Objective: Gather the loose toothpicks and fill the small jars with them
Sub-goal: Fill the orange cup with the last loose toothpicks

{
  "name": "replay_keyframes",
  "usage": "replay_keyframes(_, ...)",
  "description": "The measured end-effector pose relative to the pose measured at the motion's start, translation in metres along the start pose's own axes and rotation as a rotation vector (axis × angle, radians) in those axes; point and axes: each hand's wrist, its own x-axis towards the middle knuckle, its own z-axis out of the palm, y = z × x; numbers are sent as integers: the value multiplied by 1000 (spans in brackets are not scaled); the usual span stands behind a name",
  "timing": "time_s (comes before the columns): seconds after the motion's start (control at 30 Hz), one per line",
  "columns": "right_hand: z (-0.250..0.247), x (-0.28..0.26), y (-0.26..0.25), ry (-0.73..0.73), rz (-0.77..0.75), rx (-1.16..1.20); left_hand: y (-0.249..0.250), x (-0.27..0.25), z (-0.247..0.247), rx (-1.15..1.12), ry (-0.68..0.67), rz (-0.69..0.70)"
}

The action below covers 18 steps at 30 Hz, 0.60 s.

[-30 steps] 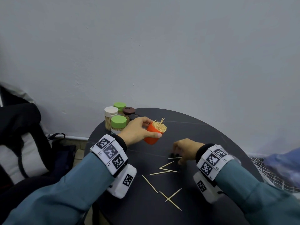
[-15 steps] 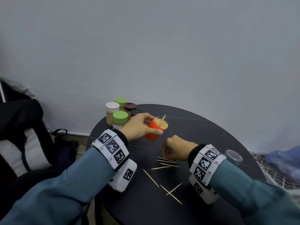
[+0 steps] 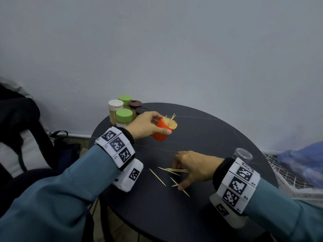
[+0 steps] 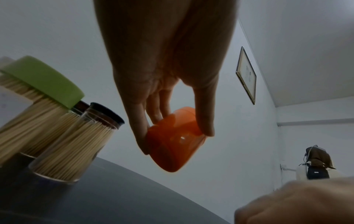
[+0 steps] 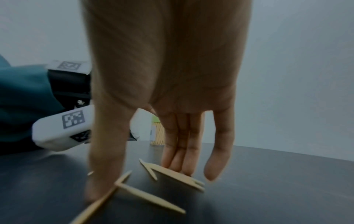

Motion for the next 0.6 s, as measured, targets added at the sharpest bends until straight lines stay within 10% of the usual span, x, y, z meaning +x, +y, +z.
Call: replay_keyframes(0.6, -4, 10, -10, 60, 56, -157, 0, -2, 0, 55, -14, -6)
